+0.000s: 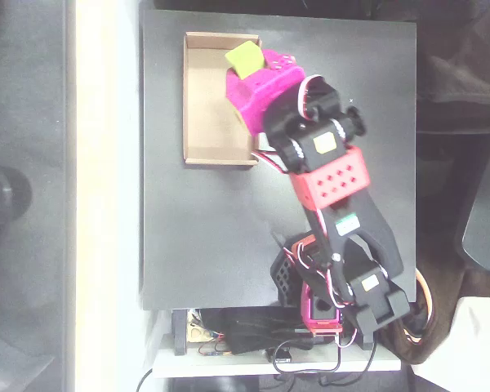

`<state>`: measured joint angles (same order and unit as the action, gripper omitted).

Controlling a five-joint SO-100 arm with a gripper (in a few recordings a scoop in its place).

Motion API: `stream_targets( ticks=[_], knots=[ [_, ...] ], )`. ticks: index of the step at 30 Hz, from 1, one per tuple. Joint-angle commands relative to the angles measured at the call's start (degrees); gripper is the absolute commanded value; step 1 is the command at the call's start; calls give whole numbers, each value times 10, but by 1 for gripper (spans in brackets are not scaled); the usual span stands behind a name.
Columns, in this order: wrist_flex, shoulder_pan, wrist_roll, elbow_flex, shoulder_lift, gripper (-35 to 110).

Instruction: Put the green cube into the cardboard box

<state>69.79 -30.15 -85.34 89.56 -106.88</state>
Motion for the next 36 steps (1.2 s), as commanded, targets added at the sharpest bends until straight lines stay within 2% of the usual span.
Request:
stream_targets(
  ticks=[1,16,36],
  knots=[
    [2,-18,-2,-4,31,10],
    [1,-54,-3,-14,234,10],
    [1,-54,-3,-72,349,10]
  ],
)
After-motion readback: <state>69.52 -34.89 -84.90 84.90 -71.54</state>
